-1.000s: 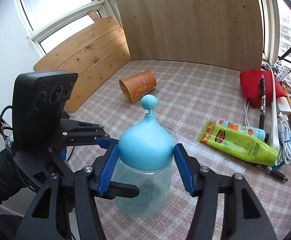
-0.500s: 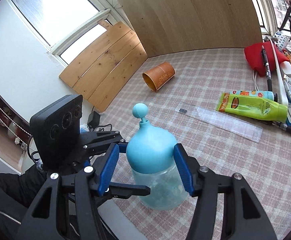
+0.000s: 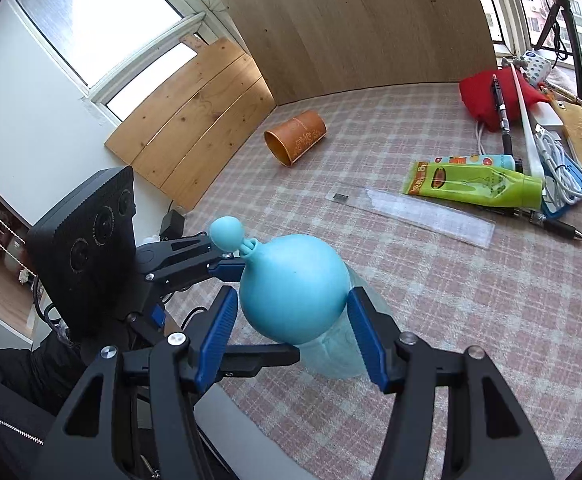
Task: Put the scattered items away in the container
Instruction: 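Lift the bottle with the right tool and carry it toward the red box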
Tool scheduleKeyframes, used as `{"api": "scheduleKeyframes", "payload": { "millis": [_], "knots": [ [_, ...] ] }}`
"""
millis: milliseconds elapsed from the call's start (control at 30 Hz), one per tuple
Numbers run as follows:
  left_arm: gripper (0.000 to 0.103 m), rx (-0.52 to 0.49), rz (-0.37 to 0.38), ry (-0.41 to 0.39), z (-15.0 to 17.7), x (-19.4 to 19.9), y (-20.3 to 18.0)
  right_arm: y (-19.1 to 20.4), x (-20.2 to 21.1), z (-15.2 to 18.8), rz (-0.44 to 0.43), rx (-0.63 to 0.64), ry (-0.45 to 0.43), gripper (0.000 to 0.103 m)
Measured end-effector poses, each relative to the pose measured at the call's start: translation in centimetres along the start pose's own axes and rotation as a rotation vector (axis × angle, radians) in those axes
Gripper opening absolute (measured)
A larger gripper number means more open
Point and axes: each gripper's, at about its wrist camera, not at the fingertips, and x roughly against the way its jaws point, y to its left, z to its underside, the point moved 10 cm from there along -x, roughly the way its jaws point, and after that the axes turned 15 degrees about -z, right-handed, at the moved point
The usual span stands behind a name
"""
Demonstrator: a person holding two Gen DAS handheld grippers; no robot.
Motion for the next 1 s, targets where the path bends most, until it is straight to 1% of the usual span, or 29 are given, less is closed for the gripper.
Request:
{"api": "scheduleKeyframes", "payload": {
  "millis": [133, 400, 500, 633, 733, 833, 1000],
  "knots": [
    [0.059, 0.022, 0.024, -0.006, 0.5, 0.6, -0.2, 0.6, -0.1, 0.0, 0.062, 0.065, 0.015, 0.067],
    [0.058, 0.125, 0.052, 0.009, 2.4, 0.6, 0.8, -0.3, -1.3, 1.1, 0.177, 0.087, 0.052, 0.068],
    [0.058, 0.165, 0.063, 0.016, 3.1, 0.6, 1.2, -0.5, -2.1, 1.3, 0.245, 0.114, 0.068, 0.070],
    [0.058, 0.211, 0.062, 0.012, 3.3, 1.1, 2.5, -1.1, -2.6, 1.1, 0.311, 0.125, 0.053, 0.070],
    [0.058, 0.235, 0.048, 0.005, 3.1, 1.4, 3.7, -1.6, -2.5, 0.7, 0.323, 0.103, 0.027, 0.069],
    [0.058, 0.249, 0.038, -0.012, 2.6, 1.9, 4.7, -1.7, -2.1, 0.6, 0.325, 0.084, 0.024, 0.068],
    [0.058, 0.281, 0.023, -0.047, 1.0, 2.6, 6.1, -2.1, -0.8, 0.5, 0.304, 0.036, 0.014, 0.067]
  ]
}}
